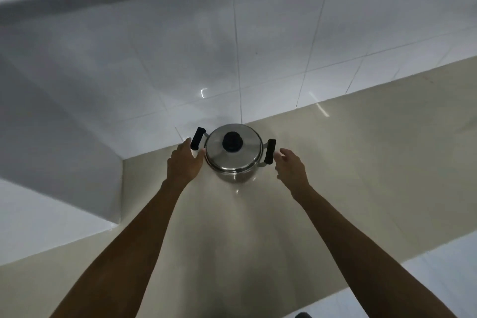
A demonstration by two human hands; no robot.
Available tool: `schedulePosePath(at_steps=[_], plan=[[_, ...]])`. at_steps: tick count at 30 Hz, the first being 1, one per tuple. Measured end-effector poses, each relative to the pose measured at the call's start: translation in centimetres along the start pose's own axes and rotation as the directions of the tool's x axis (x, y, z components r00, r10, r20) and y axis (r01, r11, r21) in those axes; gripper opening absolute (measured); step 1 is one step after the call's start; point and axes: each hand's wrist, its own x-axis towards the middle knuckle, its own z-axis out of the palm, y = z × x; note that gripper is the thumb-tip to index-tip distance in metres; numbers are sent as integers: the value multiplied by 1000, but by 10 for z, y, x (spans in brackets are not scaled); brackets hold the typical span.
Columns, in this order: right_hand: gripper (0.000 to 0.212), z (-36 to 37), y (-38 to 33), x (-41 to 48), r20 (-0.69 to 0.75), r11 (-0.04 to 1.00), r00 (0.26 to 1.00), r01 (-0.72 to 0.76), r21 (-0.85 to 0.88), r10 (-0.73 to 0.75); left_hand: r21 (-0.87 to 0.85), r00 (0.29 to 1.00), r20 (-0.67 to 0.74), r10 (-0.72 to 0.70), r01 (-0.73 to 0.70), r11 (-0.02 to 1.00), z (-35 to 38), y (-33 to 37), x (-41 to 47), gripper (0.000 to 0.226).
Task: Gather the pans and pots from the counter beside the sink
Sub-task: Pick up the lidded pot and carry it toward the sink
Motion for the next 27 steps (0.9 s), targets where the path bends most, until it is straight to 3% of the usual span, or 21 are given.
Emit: schedulePosePath(at_steps=[5,14,17,20,27], plan=[[37,7,6,40,55,985,996,82,-153,-75,-102,999,-18,-47,44,994,15,6,28,30],[33,-2,8,82,172,934,965,238,-268,-196,-152,941,-212,-262,233,961,28,20,21,29],[35,-11,6,92,214,934,952,267,-236,-218,-272,907,-184,-378,323,907,30,23,14,28],[39,-21,4,100,243,961,950,234,-150,-194,-491,855,-114,-506,395,777,32,22,4,32],[36,-26,1,103,375,940,883,334,-77,-283,-663,844,-190,-502,267,700,35,16,-48,26]])
